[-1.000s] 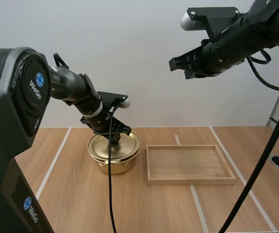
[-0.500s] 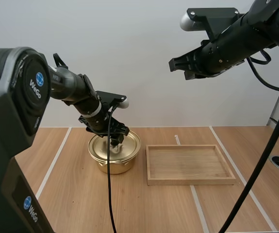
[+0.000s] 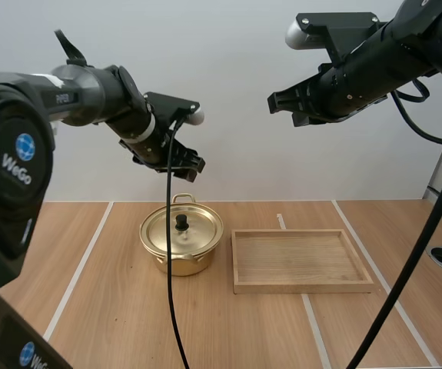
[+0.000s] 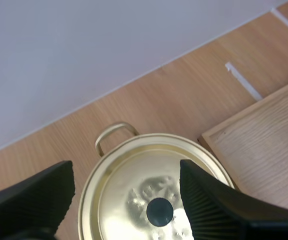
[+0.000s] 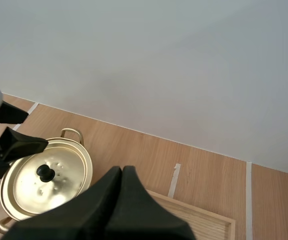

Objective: Open the pot, put the grape inside, and close it

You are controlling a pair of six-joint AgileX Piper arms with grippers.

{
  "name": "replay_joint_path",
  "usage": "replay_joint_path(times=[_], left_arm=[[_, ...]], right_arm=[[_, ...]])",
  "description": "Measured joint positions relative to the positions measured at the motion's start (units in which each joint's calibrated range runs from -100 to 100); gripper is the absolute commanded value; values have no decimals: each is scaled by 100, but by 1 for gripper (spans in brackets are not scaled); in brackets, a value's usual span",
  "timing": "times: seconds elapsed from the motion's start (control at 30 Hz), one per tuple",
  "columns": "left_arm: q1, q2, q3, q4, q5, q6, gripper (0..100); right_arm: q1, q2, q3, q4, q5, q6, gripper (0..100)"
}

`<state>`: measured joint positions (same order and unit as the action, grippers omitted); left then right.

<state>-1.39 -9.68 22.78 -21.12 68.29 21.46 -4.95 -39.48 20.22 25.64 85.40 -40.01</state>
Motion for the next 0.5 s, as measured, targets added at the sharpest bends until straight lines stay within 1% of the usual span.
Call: replay_joint_path(times=[0.13,0.17,0.23,0.27,0.33,0.5], left_arm=[[0,-446,-356,72,213,-149,97],[0,-570,-412,84,233,-183,96],[0,-810,-481,98,254,-219,90],[0,-942,-498,113,270,-227,84],[0,-1190,-510,138,270,-242,67],[0,-1707,-510,322,306,-331,11]], right_arm=[[0,0,0,0,0,0,0],[0,0,0,0,0,0,0],[0,0,0,0,0,0,0],[0,0,0,0,0,0,0],[0,0,0,0,0,0,0],[0,0,0,0,0,0,0]])
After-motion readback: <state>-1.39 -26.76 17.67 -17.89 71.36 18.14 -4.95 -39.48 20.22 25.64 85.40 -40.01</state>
